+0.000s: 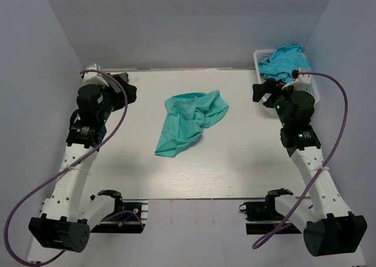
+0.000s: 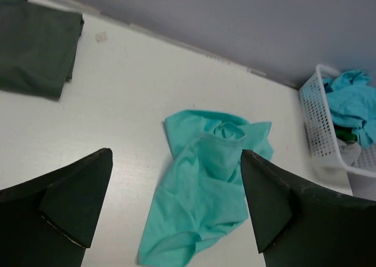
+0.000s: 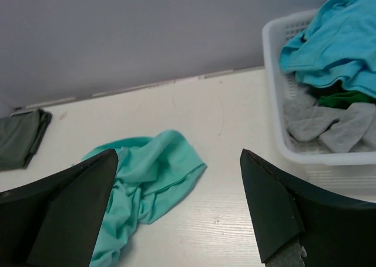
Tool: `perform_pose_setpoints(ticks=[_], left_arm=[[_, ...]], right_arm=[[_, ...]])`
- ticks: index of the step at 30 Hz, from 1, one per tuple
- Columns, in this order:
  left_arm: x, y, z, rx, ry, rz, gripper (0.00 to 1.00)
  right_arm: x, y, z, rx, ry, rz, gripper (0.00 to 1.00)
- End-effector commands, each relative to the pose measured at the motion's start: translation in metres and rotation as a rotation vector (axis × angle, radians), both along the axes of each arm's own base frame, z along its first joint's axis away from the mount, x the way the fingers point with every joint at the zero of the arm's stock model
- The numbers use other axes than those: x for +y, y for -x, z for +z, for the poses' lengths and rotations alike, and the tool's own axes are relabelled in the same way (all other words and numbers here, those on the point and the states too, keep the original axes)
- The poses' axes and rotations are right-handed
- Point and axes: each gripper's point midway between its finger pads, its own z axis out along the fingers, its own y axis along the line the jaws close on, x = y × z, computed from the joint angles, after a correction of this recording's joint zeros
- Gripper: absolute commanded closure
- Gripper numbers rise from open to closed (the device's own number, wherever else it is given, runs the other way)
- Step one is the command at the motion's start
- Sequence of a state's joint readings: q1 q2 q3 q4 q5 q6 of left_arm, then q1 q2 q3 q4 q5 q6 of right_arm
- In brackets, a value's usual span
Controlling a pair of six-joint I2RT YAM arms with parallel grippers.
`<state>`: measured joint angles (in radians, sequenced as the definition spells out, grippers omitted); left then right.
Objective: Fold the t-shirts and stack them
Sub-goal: Flatten out the tshirt
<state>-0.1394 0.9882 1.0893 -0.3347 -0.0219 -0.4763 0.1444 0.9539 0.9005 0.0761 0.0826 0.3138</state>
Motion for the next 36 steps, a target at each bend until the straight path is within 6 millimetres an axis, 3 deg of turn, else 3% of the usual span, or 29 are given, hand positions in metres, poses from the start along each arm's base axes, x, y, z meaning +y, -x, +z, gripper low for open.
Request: perform_pose_setpoints(ticks=[1, 4, 8, 9, 10, 11, 13, 17, 18, 19, 21, 22, 26, 27, 31, 36], left_arm=[[-0.004, 0.011, -0.021, 0.146, 0.001, -0.014, 0.0], [-0.012, 0.013, -0.063, 0.325, -0.015, -0.048, 0.0], [-0.044, 0.02, -0.135, 0.534, 0.04, -0.207, 0.0], [-0.051, 0.023, -0.152, 0.582, 0.066, -0.234, 0.0], [-0.053, 0.033, -0.175, 0.642, 0.06, -0.24, 0.02], [-0.055, 0.036, -0.185, 0.673, 0.081, -0.24, 0.02], [-0.069, 0.052, -0.214, 0.751, 0.095, -0.291, 0.04], [-0.086, 0.068, -0.247, 0.849, 0.065, -0.308, 0.04], [-0.093, 0.076, -0.255, 0.881, 0.039, -0.326, 0.04], [-0.097, 0.079, -0.259, 0.897, 0.029, -0.339, 0.04], [-0.103, 0.088, -0.273, 0.948, -0.015, -0.35, 0.06], [-0.104, 0.089, -0.277, 0.956, -0.03, -0.348, 0.06], [-0.091, 0.098, -0.306, 1.047, -0.129, -0.27, 0.19], [-0.09, 0.1, -0.313, 1.073, -0.155, -0.26, 0.24], [-0.089, 0.096, -0.316, 1.083, -0.174, -0.224, 0.27], [-0.083, 0.083, -0.316, 1.061, -0.197, -0.155, 0.29]], right_arm=[[0.023, 0.011, 0.006, -0.003, -0.02, 0.138, 0.1], [0.032, 0.012, -0.007, 0.022, -0.012, 0.194, 0.1], [0.037, 0.003, -0.03, 0.141, 0.027, 0.221, 0.1], [0.04, -0.008, -0.04, 0.193, 0.033, 0.228, 0.1], [0.037, -0.006, -0.055, 0.264, 0.046, 0.223, 0.1], [0.037, -0.01, -0.052, 0.271, 0.054, 0.224, 0.1], [0.04, -0.023, -0.071, 0.342, 0.073, 0.232, 0.1], [0.05, -0.041, -0.108, 0.466, 0.095, 0.283, 0.1], [0.051, -0.045, -0.107, 0.471, 0.099, 0.284, 0.1], [0.053, -0.05, -0.128, 0.526, 0.122, 0.297, 0.1], [0.056, -0.055, -0.136, 0.548, 0.139, 0.293, 0.1], [0.058, -0.06, -0.151, 0.579, 0.163, 0.306, 0.1], [0.062, -0.071, -0.178, 0.66, 0.226, 0.29, 0.1], [0.063, -0.073, -0.196, 0.715, 0.253, 0.291, 0.1], [0.071, -0.08, -0.207, 0.742, 0.296, 0.306, 0.1], [0.069, -0.091, -0.235, 0.786, 0.362, 0.262, 0.1]])
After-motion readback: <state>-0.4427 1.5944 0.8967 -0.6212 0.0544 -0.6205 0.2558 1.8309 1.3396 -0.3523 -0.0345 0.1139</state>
